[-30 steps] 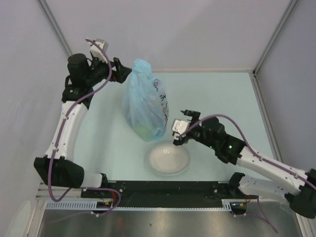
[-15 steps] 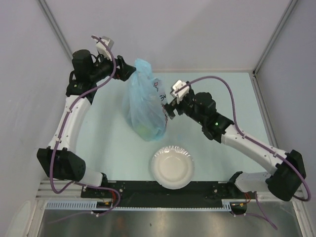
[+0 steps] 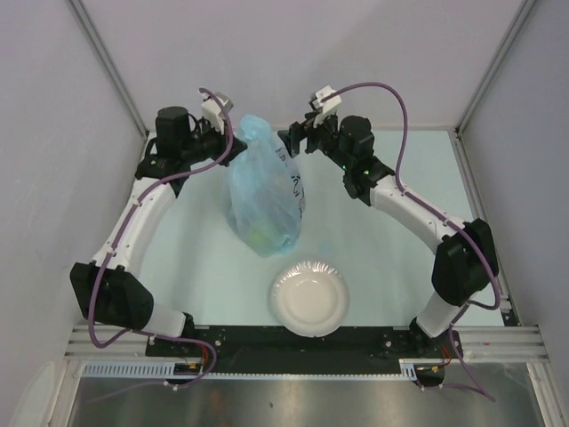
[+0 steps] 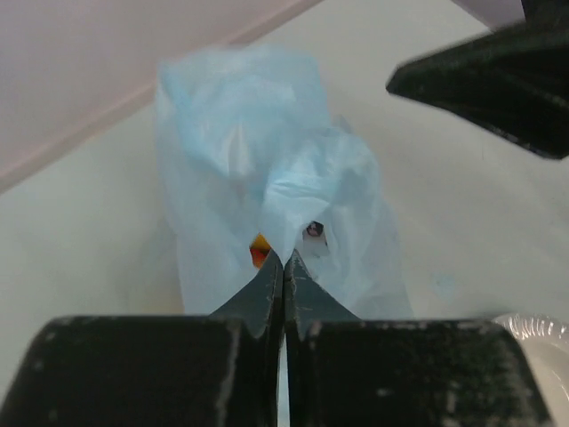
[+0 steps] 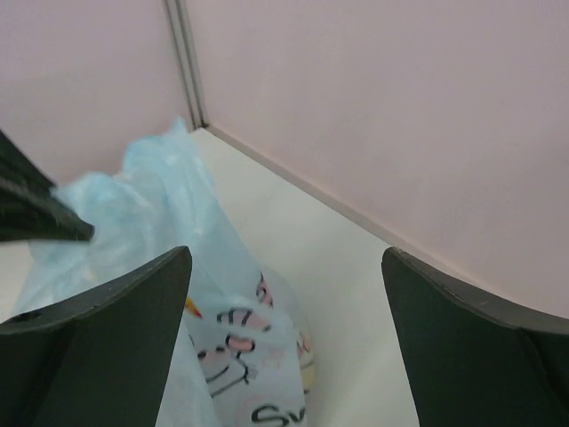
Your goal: Take the fake fruits out of the plastic bag
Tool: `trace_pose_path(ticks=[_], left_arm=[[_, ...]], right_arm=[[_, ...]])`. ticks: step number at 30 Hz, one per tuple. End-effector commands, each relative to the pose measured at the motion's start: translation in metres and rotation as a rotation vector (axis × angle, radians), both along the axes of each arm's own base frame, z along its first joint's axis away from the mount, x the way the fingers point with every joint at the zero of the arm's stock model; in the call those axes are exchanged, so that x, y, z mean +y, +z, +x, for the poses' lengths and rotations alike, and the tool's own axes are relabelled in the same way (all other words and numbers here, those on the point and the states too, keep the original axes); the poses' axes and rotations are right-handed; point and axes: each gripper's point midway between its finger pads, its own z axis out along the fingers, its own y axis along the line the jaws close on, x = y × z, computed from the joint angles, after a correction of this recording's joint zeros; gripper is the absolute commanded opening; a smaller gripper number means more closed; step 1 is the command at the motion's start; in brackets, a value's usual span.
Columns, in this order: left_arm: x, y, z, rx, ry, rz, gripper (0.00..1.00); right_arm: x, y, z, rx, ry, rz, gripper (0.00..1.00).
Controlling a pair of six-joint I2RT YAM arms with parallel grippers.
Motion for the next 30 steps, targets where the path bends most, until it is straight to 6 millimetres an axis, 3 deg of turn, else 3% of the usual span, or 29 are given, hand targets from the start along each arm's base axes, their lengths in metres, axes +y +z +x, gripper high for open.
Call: trace_pose_path(ticks=[1,2,7,11,12,13,16,17,19,20,22,23,25,26,27,28,29,30], left_arm=[[0.009,0.003,-0.033,-0.031,-0.004,0.043,0.0],[0.009,0.003,-0.037,-0.033,-0.007,0.047,0.0],[0.012,-0.002,-0.055,-0.027,-0.024,0.063,0.0],[0.014,0.001,-0.063,-0.038,-0.033,0.08,0.0],[0.015,0.0,-0.064,-0.036,-0.033,0.083,0.0],[0.016,0.001,-0.063,-0.043,-0.031,0.09,0.0],[0.016,0.006,-0.061,-0.057,-0.032,0.098,0.0],[0.016,0.008,-0.06,-0.064,-0.03,0.099,0.0],[0.016,0.015,-0.055,-0.087,-0.031,0.102,0.0],[0.016,0.016,-0.053,-0.096,-0.03,0.106,0.0],[0.018,0.026,-0.038,-0.152,-0.012,0.125,0.0],[0.018,0.03,-0.032,-0.176,-0.007,0.13,0.0],[0.017,0.054,-0.004,-0.283,0.026,0.124,0.0],[0.016,0.065,0.007,-0.32,0.033,0.116,0.0],[0.012,0.077,0.017,-0.347,0.029,0.104,0.0],[0.009,0.122,0.025,-0.426,0.035,0.072,0.0],[0.004,0.117,0.05,-0.399,0.033,0.068,0.0],[0.001,0.176,0.053,-0.505,0.04,0.025,0.0]], right_arm=[[0.025,0.051,0.001,-0.068,0.128,0.142,0.94],[0.029,0.061,0.0,-0.071,0.154,0.158,0.95],[0.065,0.045,-0.016,-0.021,0.327,0.115,0.97],[0.08,0.027,0.0,-0.007,0.3,0.077,0.97],[0.083,0.036,0.003,-0.023,0.304,0.083,0.97],[0.09,0.017,0.011,0.019,0.31,0.059,0.96],[0.098,0.018,0.013,0.038,0.352,0.045,0.93],[0.102,0.008,0.017,0.049,0.36,0.023,0.88],[0.101,0.011,0.027,0.042,0.325,-0.004,0.7],[0.094,0.002,0.046,0.058,0.262,-0.007,0.51],[0.079,0.008,0.071,0.064,0.197,0.035,0.25],[0.056,0.025,0.102,0.039,0.093,0.08,0.0],[0.03,0.047,0.131,-0.013,-0.003,0.122,0.0],[0.009,0.092,0.14,-0.107,-0.067,0.173,0.0],[-0.015,0.087,0.166,-0.127,-0.13,0.177,0.0],[-0.029,0.1,0.174,-0.162,-0.165,0.194,0.0],[-0.047,0.138,0.17,-0.246,-0.2,0.238,0.0],[-0.065,0.142,0.178,-0.276,-0.238,0.225,0.0]])
